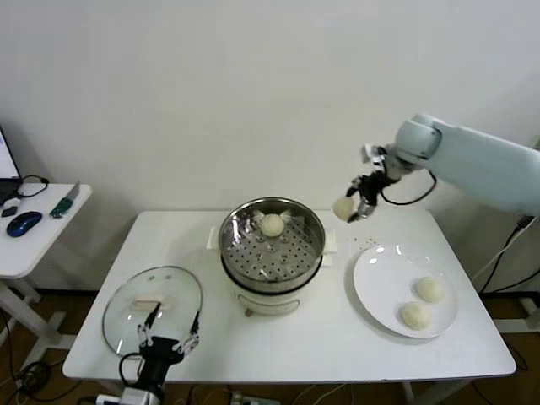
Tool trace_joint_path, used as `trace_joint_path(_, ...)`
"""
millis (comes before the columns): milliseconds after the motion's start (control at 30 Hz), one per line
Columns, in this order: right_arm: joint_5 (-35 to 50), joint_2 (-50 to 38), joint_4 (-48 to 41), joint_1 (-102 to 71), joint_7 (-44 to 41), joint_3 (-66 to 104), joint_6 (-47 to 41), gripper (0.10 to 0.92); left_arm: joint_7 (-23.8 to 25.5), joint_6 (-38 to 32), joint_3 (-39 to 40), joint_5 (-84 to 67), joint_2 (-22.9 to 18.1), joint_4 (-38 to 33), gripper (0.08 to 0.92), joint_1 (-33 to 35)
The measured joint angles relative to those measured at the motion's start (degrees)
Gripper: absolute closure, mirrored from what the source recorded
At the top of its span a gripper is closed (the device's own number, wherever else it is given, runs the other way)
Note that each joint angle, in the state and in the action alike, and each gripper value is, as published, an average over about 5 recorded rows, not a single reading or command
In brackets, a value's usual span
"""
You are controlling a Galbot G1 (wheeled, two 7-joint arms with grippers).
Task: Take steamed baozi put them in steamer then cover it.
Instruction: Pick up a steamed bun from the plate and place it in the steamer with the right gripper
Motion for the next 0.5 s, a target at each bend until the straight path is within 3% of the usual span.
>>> trace_joint_path(500, 7.69, 17.69, -4.77, -1.35, 3.31, -3.15, -3.29, 0.313, -0.01, -0.97, -0.23, -0.58, 0.83, -0.77, 0.177, 2.22)
